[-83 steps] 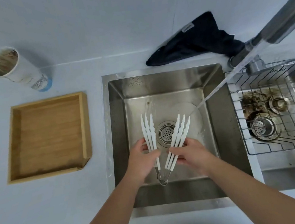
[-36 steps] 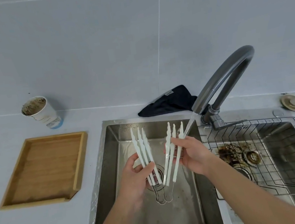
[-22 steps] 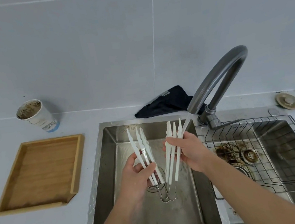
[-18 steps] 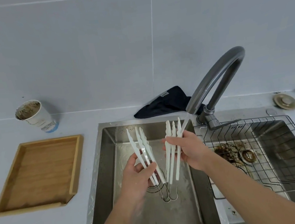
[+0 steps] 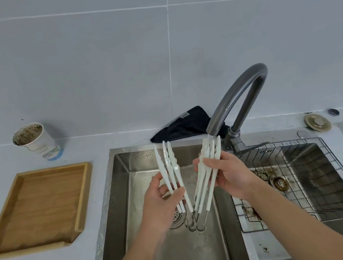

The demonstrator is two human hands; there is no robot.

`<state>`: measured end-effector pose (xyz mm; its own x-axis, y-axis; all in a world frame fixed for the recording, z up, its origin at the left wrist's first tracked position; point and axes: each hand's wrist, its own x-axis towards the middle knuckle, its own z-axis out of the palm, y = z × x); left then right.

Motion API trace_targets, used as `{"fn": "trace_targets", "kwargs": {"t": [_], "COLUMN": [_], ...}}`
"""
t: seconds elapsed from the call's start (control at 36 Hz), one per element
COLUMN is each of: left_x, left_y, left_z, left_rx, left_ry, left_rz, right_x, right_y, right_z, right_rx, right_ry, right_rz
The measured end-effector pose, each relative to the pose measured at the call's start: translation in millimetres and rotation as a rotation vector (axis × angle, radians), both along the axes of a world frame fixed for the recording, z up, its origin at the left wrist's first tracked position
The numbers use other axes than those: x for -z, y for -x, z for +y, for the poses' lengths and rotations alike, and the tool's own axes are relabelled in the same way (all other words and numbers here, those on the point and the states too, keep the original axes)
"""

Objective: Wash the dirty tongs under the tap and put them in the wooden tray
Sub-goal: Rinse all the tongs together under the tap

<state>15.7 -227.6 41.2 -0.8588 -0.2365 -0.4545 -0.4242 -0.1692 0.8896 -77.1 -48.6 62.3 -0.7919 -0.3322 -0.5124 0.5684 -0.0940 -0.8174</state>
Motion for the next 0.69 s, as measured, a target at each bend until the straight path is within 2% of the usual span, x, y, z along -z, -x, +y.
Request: {"fn": "trace_targets", "kwargs": {"t": [0.36, 0.69], "left_x": [-1.3, -6.8], "left_y": [-15.6, 1.8], "left_z": [-15.6, -11.2], "left_rx": [-0.071, -0.004], "left_ry": [0.035, 0.069], "left_rz": [0.022, 0.074], "right_x": [-5.1, -11.3], "right_y": [-3.1, 0.1], "right_z": [-23.1, -8.8], "right_rx": [-0.078, -0.023], "right_ry": [0.013, 0.025], "right_rz": [0.011, 0.039]}}
